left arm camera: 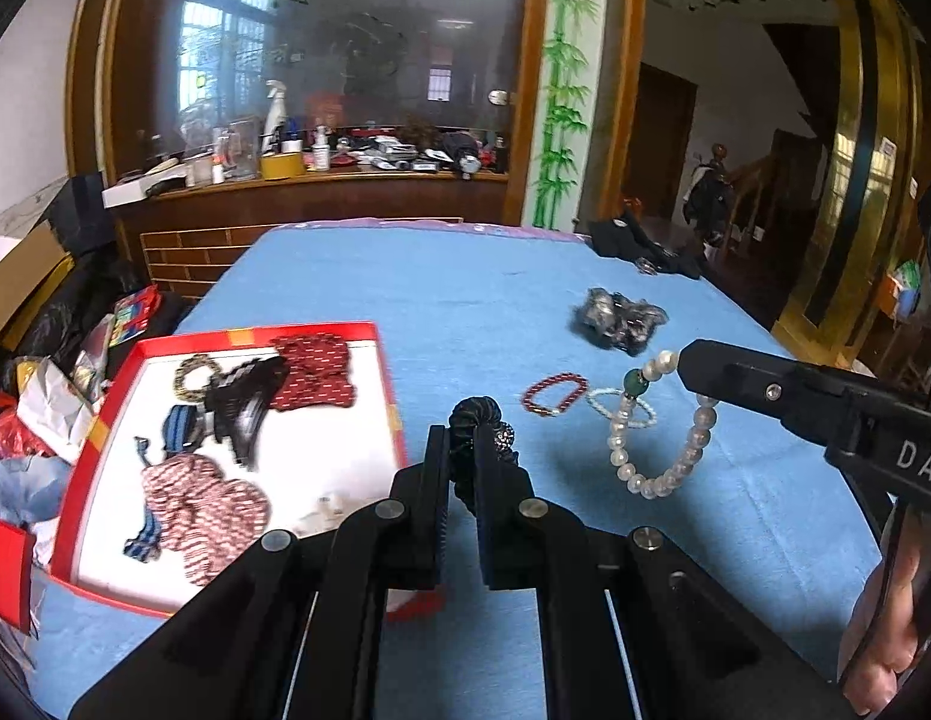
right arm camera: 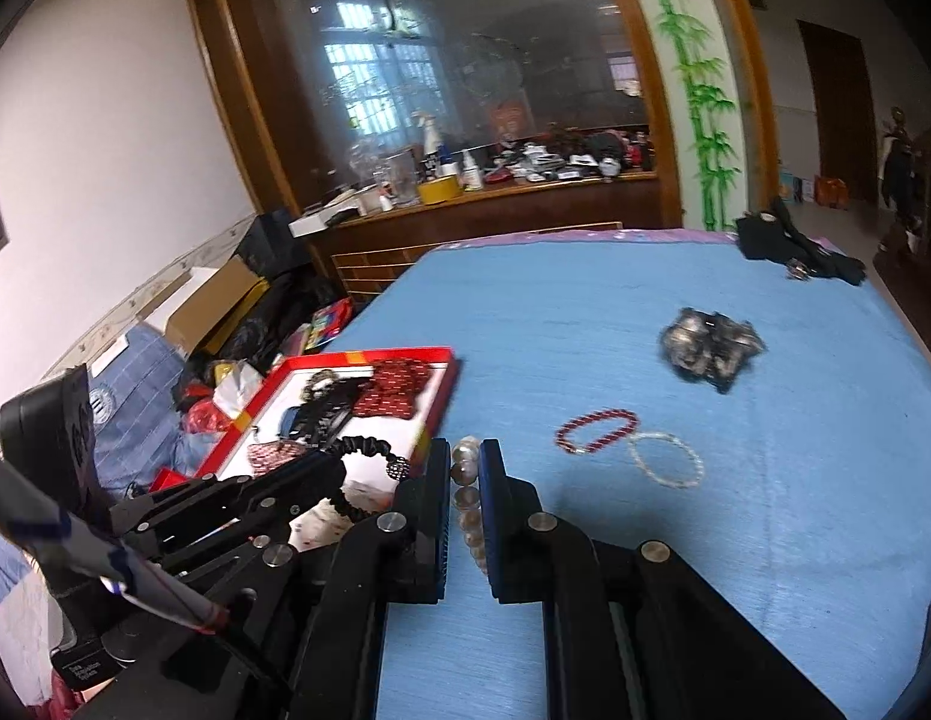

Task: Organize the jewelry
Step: 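Carry the black and pearl bracelets toward the red-rimmed box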

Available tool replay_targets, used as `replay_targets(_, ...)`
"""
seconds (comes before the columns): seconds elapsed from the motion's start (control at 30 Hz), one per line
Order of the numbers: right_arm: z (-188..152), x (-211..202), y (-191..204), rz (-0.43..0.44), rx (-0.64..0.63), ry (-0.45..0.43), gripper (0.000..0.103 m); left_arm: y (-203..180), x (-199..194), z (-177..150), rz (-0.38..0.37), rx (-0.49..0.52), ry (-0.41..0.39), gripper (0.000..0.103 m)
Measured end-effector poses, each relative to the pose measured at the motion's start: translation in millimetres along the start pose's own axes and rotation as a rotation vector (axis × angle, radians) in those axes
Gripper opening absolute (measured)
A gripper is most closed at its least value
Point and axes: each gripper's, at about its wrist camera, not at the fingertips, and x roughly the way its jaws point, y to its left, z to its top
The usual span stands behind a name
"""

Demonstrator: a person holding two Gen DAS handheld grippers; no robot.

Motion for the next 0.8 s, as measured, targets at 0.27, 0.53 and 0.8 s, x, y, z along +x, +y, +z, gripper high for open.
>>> replay_targets(0.27, 10.8, 17.2, 44.2, 0.062, -0.054, 0.016, 0.01, 50.3, -19.9, -1.4, 0.058, -0.072, -0.026, 0.007)
replay_targets(0.53, 16.0, 39.9, 91.7, 0.136, -0.11, 0.047, 0.01, 100.6, -37.1, -8.4, 0.127, -0.146, -0.037, 0.007)
replay_targets(0.8, 10.3, 65.5, 133.2, 0.194, -0.158, 0.094, 0.01, 144.1, -46.8, -22.0, 0.185, -0.207, -0.033, 0.007)
